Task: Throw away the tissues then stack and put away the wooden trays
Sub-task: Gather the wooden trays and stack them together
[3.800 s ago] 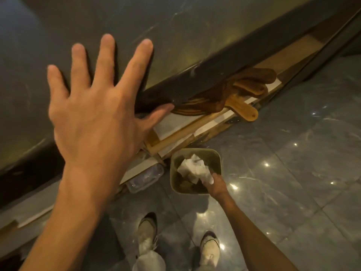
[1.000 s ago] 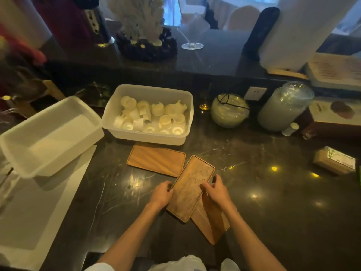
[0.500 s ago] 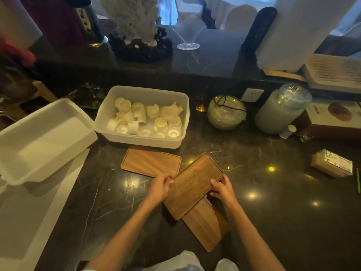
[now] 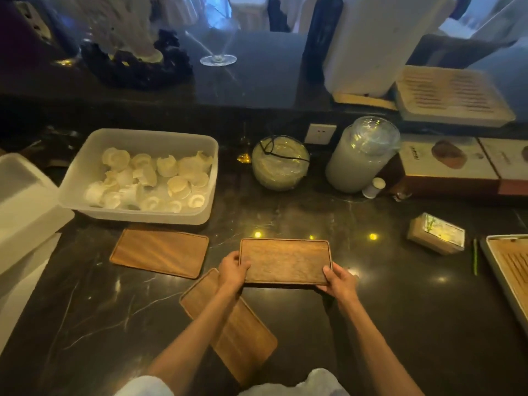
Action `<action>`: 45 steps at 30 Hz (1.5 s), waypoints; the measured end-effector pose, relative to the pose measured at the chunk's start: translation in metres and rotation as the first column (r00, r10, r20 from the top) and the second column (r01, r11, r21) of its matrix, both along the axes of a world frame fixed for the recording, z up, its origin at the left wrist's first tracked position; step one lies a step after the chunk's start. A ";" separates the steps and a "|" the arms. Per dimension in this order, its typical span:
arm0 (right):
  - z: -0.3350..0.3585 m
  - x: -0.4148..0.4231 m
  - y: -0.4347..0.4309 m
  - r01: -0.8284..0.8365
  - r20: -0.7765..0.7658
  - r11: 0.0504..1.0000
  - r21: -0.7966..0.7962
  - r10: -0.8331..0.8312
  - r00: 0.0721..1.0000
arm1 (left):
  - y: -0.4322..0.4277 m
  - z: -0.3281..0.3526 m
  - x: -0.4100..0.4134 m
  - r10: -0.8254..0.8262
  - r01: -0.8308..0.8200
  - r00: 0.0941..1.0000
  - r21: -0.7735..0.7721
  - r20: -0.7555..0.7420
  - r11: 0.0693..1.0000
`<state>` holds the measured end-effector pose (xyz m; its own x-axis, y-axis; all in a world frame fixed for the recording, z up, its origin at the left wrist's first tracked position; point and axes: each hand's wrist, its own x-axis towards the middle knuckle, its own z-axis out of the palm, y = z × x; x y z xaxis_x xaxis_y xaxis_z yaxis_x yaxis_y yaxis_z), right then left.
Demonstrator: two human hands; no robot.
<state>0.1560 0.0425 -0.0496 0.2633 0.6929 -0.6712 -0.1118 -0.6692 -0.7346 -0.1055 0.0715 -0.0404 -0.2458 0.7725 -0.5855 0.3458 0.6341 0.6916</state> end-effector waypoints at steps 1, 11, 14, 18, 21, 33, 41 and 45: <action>-0.002 0.001 -0.001 -0.047 0.081 0.999 0.006 0.046 0.996 | -0.001 -0.004 0.005 -0.014 0.014 0.999 0.008 -0.052 1.000; -0.011 -0.007 -0.008 -0.229 0.569 0.972 -0.053 0.218 0.793 | -0.012 -0.007 0.020 -0.260 0.284 0.882 0.002 -0.393 0.959; -0.002 -0.011 -0.013 -0.188 0.682 0.980 -0.068 0.184 0.708 | -0.017 0.001 0.017 -0.295 0.334 0.890 0.055 -0.346 0.941; 0.008 -0.018 -0.042 -0.192 0.837 0.971 -0.143 0.222 0.500 | -0.028 0.011 -0.020 -0.294 0.385 0.858 0.149 -0.420 0.911; 0.007 -0.040 -0.085 -0.133 0.765 0.972 -0.192 0.233 0.600 | -0.054 0.005 -0.067 -0.251 0.381 0.724 0.069 -0.643 0.922; 0.002 -0.129 -0.141 -0.109 0.156 0.916 -0.387 0.181 0.971 | -0.078 0.011 -0.122 -0.411 0.406 0.797 -0.110 -0.442 0.907; 0.026 -0.056 -0.076 0.021 0.377 1.000 -0.013 -0.014 0.926 | -0.058 0.033 -0.077 -0.344 0.338 0.887 -0.075 -0.307 0.938; 0.027 -0.032 -0.023 0.038 0.469 0.996 0.079 -0.071 0.880 | -0.032 0.037 -0.026 -0.330 0.315 0.899 -0.098 -0.288 0.944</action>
